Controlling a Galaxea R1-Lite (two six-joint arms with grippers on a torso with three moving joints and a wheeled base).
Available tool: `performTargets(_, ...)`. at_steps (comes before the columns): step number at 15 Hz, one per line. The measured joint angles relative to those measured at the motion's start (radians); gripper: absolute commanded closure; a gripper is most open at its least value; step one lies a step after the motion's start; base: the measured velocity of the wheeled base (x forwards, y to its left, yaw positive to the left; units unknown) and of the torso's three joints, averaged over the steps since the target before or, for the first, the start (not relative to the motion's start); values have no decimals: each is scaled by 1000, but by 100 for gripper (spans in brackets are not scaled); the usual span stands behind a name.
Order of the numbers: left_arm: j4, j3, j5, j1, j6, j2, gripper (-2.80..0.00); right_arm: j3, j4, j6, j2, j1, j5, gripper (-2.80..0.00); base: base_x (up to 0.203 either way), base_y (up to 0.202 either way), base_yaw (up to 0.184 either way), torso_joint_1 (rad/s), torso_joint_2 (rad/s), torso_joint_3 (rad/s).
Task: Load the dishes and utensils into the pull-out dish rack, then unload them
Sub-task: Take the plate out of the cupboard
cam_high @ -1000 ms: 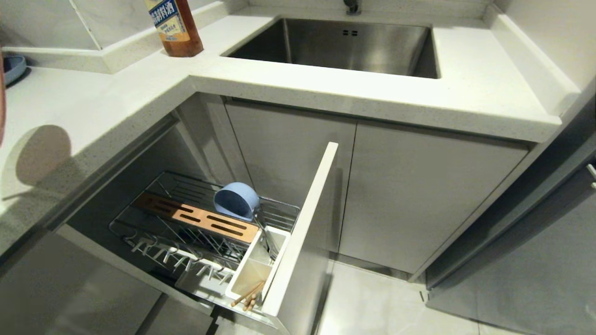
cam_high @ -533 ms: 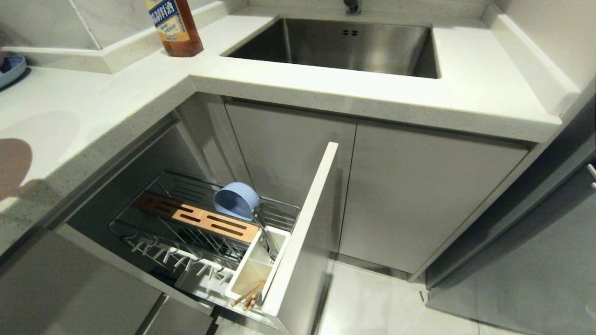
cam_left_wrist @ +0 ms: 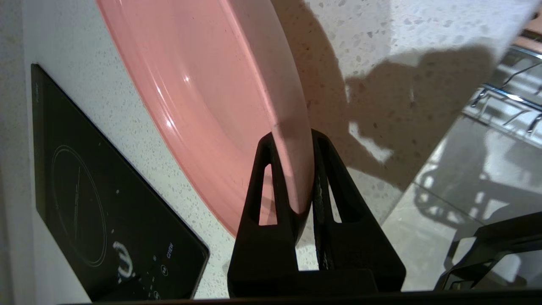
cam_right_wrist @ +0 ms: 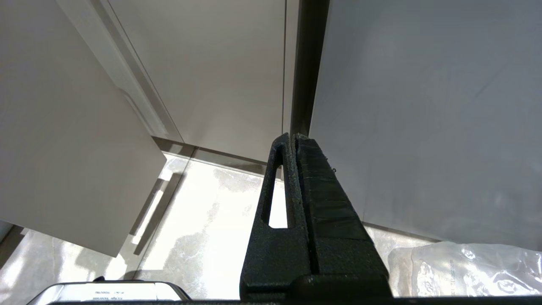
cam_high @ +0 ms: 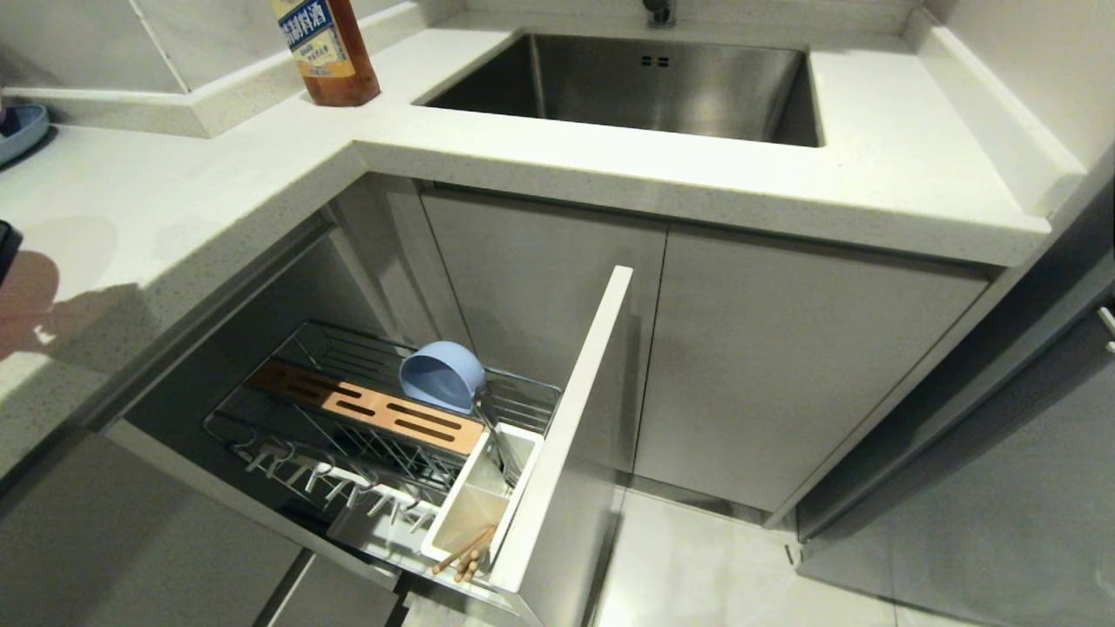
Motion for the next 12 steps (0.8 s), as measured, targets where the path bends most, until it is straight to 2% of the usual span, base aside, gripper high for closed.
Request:
performTargets(4,-1,20,4,40,4,36,0,0,0,0,0,0,0,0,0,0,0,0,0,0)
performTargets(12,-1,54,6,59,4,51,0,0,0,0,0,0,0,0,0,0,0,0,0,0)
